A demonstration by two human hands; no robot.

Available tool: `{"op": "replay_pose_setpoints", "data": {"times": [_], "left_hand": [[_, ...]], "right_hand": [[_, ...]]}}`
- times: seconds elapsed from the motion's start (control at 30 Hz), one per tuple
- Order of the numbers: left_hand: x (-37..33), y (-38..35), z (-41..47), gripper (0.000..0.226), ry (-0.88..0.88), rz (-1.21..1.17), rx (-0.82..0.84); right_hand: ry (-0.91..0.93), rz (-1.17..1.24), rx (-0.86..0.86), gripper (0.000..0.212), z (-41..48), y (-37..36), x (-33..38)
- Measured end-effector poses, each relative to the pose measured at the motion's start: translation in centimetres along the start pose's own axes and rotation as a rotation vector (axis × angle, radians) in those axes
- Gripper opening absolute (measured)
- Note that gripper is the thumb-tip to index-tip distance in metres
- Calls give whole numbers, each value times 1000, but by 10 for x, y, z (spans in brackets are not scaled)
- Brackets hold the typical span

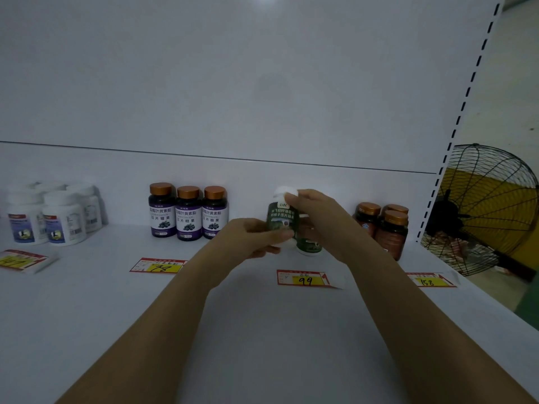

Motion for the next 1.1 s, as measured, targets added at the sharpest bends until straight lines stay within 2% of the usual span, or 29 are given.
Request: {"op": "replay_pose_setpoints", "data": {"times": [0.1,0.23,0.33,0.43,0.6,0.77,0.97,1.1], "left_hand": [[4,0,0,35,-43,166,-78],[12,-3,3,47,-66,354,-113],[17,-4,7,51,-66,451,-143],[16,-6,6,54,-84,446,-170],[23,-14,4,54,16,745,-42],[38,-18,9,58,39,1012,22],[45,-18,15,58,16,1074,30],[46,-19,15,58,16,1096,40]], "right_hand": [[65,-107,67,33,-3,1,3],[215,-516,-18,40,-7,-1,5],[305,-649,-51,39,-5,-1,6],[344,-769,-49,37,3,-1,17],[331,-812,-63,33,31,-7,41],[339,-910,-26,31,59,-22,31],[307,-1033,-20,29,76,-26,5],[357,-1123,-67,30,74,-27,-4]]}}
Point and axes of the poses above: each hand's wrist, its own z-axis towards the middle knuckle, its own y-axis out of the back of the hand, x = y × z, the point moved 1 cm from there along z, towards the middle knuckle, and after that the axes turned 9 degrees about z, right-handed, at the moved point
